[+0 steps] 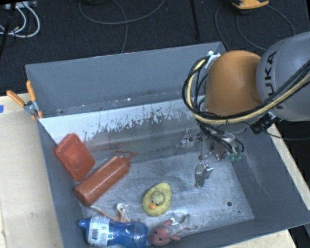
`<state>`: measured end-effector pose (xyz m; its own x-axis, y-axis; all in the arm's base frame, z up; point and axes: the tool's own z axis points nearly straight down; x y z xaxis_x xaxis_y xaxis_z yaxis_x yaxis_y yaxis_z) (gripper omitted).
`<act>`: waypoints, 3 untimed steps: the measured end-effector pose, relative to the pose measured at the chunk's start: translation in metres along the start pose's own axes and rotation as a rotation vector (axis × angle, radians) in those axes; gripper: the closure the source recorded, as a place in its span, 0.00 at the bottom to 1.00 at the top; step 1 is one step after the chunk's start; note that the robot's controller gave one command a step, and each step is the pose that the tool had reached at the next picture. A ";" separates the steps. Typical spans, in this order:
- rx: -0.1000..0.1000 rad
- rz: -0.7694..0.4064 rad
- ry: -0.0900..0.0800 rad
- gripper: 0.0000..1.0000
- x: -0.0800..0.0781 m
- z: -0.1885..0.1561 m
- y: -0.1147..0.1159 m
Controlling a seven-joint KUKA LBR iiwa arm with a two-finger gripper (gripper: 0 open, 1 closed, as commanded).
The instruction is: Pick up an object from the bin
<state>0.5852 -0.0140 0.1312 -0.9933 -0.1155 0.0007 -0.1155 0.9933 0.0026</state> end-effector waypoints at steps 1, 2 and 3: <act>0.002 -0.193 -0.002 0.00 0.012 -0.023 -0.066; 0.006 -0.187 -0.002 0.00 0.008 -0.028 -0.080; 0.003 -0.295 -0.004 0.00 0.014 0.006 -0.038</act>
Offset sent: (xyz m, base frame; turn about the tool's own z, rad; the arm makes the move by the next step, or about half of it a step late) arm 0.0146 -0.0174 0.0346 -0.1607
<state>0.5759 -0.0534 0.1248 -0.9169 -0.3991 -0.0039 -0.3991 0.9169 -0.0011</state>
